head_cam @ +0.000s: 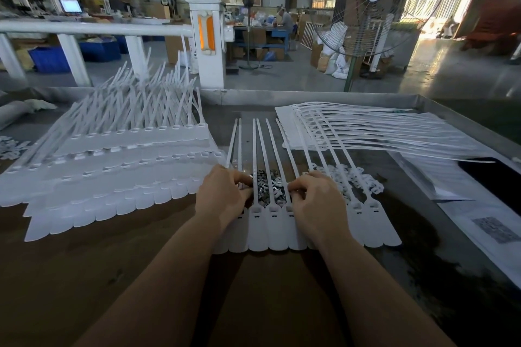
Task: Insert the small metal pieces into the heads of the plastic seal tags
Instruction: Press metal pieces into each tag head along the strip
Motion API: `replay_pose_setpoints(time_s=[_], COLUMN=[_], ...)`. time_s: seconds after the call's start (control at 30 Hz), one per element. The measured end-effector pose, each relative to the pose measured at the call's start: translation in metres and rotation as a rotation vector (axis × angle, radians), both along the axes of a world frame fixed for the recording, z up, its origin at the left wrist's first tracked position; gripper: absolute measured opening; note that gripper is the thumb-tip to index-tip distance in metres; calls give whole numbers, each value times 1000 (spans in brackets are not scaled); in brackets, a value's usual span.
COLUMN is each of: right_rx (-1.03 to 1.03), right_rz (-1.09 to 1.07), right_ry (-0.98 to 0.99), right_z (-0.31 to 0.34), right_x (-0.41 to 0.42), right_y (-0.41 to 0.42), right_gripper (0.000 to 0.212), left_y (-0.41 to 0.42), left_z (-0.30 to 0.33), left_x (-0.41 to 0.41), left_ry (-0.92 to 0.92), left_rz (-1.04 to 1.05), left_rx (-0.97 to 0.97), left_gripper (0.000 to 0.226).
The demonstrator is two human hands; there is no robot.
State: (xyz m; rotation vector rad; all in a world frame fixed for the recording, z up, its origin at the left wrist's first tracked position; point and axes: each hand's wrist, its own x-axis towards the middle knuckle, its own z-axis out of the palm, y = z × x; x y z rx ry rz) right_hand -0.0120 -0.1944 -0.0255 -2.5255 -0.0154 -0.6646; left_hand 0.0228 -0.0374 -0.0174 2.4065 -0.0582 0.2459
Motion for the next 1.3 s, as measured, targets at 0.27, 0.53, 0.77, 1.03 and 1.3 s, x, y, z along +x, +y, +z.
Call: replay_pose_setpoints(time_s=[0.27, 0.53, 0.77, 1.03, 1.3], right_rx=[2, 16, 25, 34, 73], right_rz=[0, 2, -2, -5, 114], right_ry=[0, 5, -11, -6, -144], right_z=[1, 1, 1, -1, 4], right_x=[0, 2, 1, 2, -2], right_y=[0, 0, 0, 0, 6], right_gripper=[18, 16, 16, 16, 11], left_y=[3, 16, 23, 24, 17], left_z=[-1, 6, 11, 12, 11], left_x=[-3, -11, -14, -15, -16], left_ry=[-39, -26, 96, 111, 28], left_rz=[-8, -100, -267, -332, -340], left_rx=[-78, -460, -433, -313, -287], left_gripper=[8, 7, 10, 14, 6])
